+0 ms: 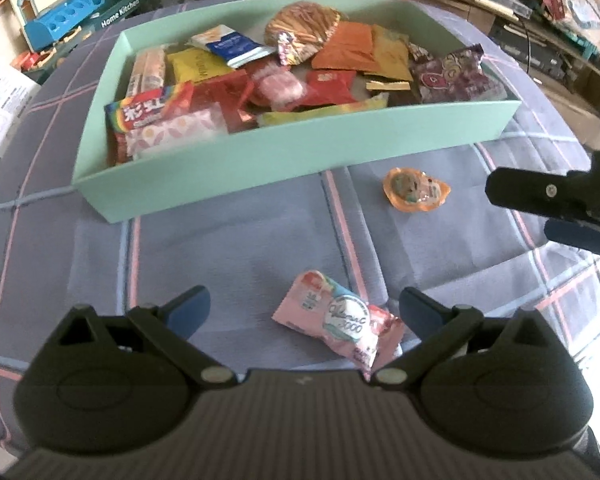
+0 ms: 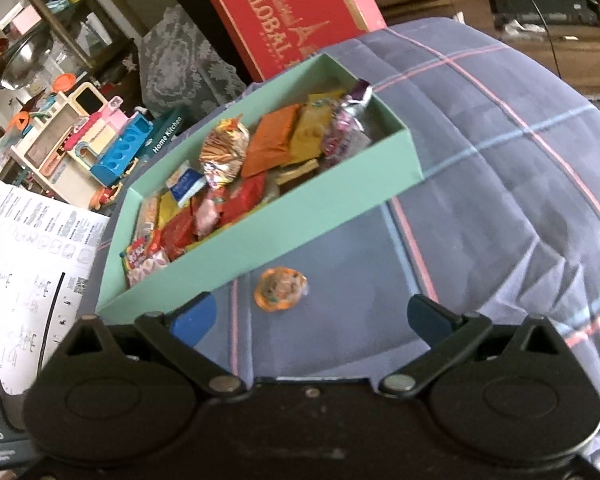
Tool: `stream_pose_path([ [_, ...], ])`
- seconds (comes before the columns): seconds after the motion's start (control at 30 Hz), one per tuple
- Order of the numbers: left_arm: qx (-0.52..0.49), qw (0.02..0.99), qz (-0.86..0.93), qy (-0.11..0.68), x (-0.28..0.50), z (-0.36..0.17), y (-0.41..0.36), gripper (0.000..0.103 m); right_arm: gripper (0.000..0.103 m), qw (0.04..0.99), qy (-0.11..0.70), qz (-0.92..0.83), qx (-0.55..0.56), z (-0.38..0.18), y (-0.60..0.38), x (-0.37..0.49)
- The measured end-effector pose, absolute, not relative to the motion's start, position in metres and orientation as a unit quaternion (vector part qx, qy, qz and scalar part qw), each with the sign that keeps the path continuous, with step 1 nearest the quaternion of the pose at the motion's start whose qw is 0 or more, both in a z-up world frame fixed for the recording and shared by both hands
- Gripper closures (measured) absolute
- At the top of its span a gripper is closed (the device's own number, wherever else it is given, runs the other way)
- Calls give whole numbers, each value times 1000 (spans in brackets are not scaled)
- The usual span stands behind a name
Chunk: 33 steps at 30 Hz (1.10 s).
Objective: Organize snacks
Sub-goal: 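Move the left tool to the pink candy bag while the right tool approaches the orange jelly cup, then grasp the pink candy bag with the left tool while the right tool grasps the orange jelly cup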
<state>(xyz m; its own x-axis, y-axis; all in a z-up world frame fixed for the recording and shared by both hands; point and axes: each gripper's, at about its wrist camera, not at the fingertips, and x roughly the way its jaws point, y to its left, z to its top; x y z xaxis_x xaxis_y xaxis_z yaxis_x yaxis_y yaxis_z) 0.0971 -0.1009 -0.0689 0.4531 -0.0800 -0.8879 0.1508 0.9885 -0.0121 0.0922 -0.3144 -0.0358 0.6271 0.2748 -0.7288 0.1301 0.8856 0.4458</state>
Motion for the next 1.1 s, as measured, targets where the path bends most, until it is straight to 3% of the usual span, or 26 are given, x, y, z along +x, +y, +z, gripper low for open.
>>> stream_pose_path([
  [0.43, 106, 851, -64, 509, 83, -87, -102, 0, 0, 864, 448, 39, 227, -50, -312, 84],
  [0.9, 34, 857, -85, 506, 88, -81, -81, 2, 0, 865, 460, 42, 197, -55, -293, 92],
  [1.03, 25, 858, -92, 505, 93, -86, -85, 34, 0, 868, 456, 42, 192, -55, -290, 97],
  [1.07, 40, 864, -89, 494, 91, -86, -88, 52, 0, 870, 452, 46, 189, -54, -288, 98],
  [1.1, 55, 868, -84, 486, 90, -86, -90, 60, 0, 873, 447, 50, 186, -53, -287, 99],
])
